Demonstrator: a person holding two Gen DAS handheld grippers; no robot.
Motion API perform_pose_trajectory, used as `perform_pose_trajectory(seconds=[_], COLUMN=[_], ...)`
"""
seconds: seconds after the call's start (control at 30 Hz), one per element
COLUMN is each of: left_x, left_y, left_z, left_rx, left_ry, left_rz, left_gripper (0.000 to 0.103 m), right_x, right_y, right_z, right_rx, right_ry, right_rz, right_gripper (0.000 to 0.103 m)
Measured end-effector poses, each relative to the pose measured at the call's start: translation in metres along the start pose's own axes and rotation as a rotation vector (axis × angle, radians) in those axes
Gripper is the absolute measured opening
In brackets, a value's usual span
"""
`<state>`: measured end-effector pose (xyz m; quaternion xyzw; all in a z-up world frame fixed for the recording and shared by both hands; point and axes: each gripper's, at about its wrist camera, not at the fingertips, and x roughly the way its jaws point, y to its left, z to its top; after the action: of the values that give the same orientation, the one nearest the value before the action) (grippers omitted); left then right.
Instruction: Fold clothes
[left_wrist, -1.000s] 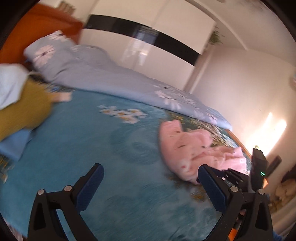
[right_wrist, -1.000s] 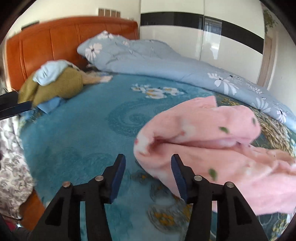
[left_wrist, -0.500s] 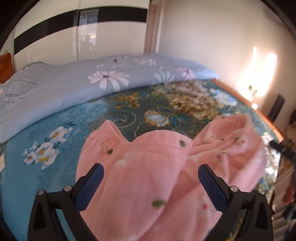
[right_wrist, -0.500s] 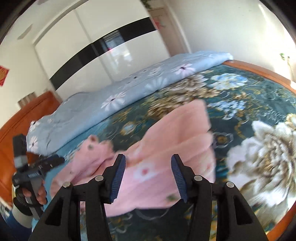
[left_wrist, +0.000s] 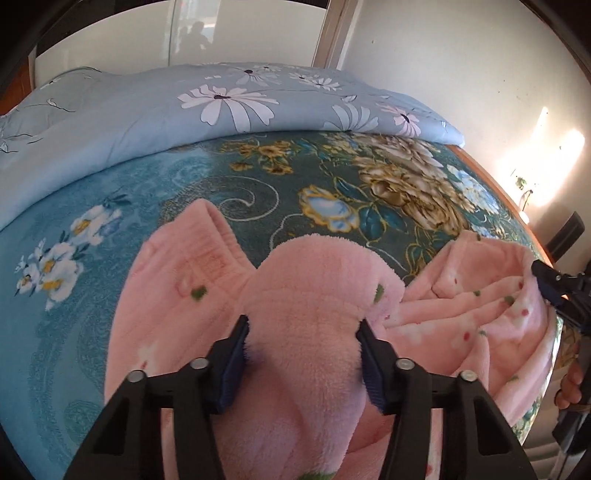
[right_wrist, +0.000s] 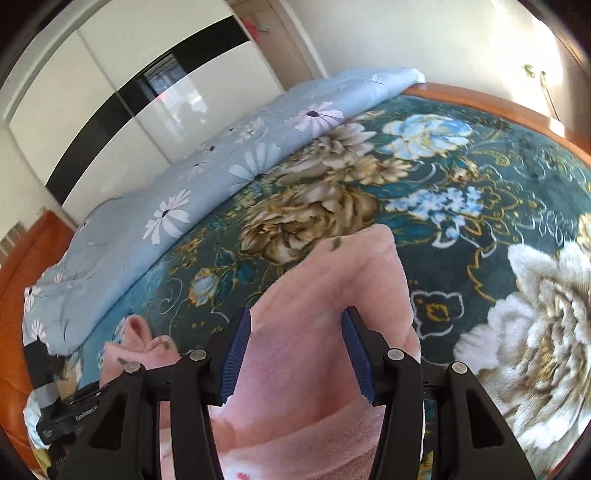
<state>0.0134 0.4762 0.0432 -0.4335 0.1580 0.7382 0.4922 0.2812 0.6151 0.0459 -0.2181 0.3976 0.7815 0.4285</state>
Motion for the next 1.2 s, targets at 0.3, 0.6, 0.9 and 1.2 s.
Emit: perform_pose_trajectory(seconds=[0.3,0.6,0.9,1.2], left_x=[-0.053,-0.179,-0.153,-0.153], left_y=[0.062,0.161,0.298,0.321], left_z=[0.013,0.028,-0.117,-0.169], left_rx=[-0.136,-0.311,-0.610,-0.615], left_ry=[-0.150,-0.435,-0.243,-0.214], left_rz=[-0.033,-0.157,-0.032,-0.053], left_gripper=[0.017,0.017,0.017,0.050], right_x=[-0.020,-0.109,-0.073,-0.070], right_y=[-0.029,0.017,0.016,0.028], right_z=[-0.008,0.034,-0.036,-0.049], right_rx=[0.074,-0.044,-0.159,-0.244], right_ry=[0.003,-0.213,-0.009,0.036], right_rz=[0.028,0.102,0.048,0.004], right_gripper=[0.001,0.000,0.001,0.001])
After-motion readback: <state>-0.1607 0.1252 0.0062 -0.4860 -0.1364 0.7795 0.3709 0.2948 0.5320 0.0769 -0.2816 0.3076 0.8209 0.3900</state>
